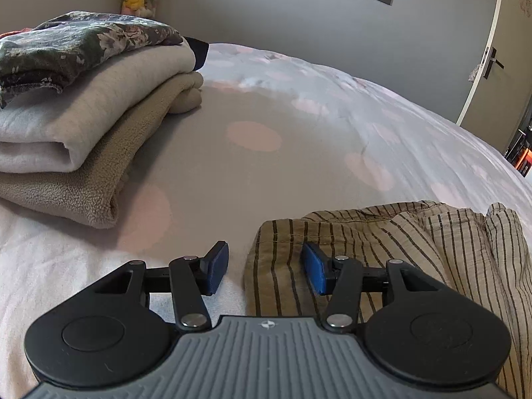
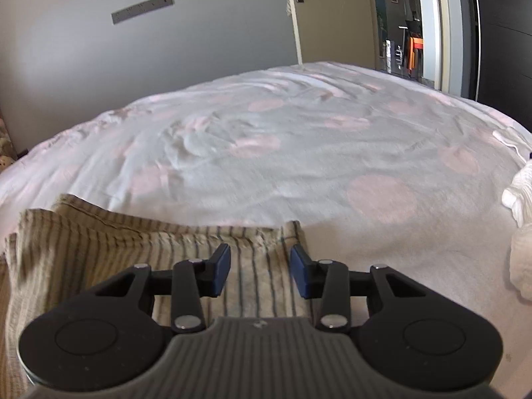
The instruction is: Fold clothes
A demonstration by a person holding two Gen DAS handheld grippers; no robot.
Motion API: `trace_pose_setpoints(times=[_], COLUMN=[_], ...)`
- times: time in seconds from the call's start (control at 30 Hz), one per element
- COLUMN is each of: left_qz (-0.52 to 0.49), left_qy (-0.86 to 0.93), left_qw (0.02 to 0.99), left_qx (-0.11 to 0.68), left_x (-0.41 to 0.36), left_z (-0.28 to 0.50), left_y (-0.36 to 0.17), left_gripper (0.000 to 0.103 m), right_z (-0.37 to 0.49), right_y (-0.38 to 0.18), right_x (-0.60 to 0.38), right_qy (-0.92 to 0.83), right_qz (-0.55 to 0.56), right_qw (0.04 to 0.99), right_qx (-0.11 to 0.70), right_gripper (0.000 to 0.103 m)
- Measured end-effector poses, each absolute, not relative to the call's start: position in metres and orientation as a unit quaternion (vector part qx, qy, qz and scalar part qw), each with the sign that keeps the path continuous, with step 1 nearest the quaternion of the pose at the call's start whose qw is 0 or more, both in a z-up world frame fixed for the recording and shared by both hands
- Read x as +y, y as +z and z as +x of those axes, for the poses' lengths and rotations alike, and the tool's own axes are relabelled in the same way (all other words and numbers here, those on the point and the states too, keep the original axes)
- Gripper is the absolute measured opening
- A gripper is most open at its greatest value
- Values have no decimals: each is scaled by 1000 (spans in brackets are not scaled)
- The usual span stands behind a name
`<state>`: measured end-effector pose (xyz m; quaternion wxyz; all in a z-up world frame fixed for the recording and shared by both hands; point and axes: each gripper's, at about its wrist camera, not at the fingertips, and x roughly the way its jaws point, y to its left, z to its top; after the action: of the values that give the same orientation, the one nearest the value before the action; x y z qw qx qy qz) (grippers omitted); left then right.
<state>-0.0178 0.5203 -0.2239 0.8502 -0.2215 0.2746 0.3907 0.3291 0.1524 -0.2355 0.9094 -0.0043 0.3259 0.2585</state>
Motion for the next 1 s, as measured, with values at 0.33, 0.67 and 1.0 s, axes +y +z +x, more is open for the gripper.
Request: trace_pose_setpoints(times=[0.33,0.67,1.0], left_qz=[-200,-208,-211], left_qy=[384,409,413], left_qw=[857,847,838], left_qx=[278,270,288], left_x=[511,515,522], left_z=[-12,-19,-14], left_y=[-212,-208,-224], left_gripper=[6,14,29], right_z=[331,329,332], right_y=[-235,-215,-242], right_x=[133,117,152], right_qy=[234,258,252], right_qz=[8,50,-57], right_qw=[916,915,909], right_qx=[327,305,327], right_gripper=[0,26,12])
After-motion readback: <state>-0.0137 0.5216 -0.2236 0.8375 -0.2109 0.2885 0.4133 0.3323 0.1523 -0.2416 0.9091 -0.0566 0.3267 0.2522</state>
